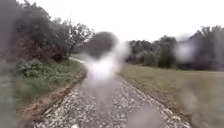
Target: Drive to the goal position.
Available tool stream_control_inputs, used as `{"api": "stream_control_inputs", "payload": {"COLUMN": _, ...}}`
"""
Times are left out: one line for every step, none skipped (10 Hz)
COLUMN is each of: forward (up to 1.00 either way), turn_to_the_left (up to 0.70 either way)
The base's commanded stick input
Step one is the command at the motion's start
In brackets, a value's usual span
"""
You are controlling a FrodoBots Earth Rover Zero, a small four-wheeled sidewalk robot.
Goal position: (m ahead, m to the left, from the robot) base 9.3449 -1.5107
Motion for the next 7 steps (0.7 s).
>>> {"api": "stream_control_inputs", "payload": {"forward": 0.7, "turn_to_the_left": 0.04}}
{"api": "stream_control_inputs", "payload": {"forward": 0.7, "turn_to_the_left": 0.19}}
{"api": "stream_control_inputs", "payload": {"forward": 0.7, "turn_to_the_left": 0.34}}
{"api": "stream_control_inputs", "payload": {"forward": 0.7, "turn_to_the_left": 0.0}}
{"api": "stream_control_inputs", "payload": {"forward": 0.7, "turn_to_the_left": 0.0}}
{"api": "stream_control_inputs", "payload": {"forward": 0.7, "turn_to_the_left": 0.0}}
{"api": "stream_control_inputs", "payload": {"forward": 0.7, "turn_to_the_left": 0.0}}
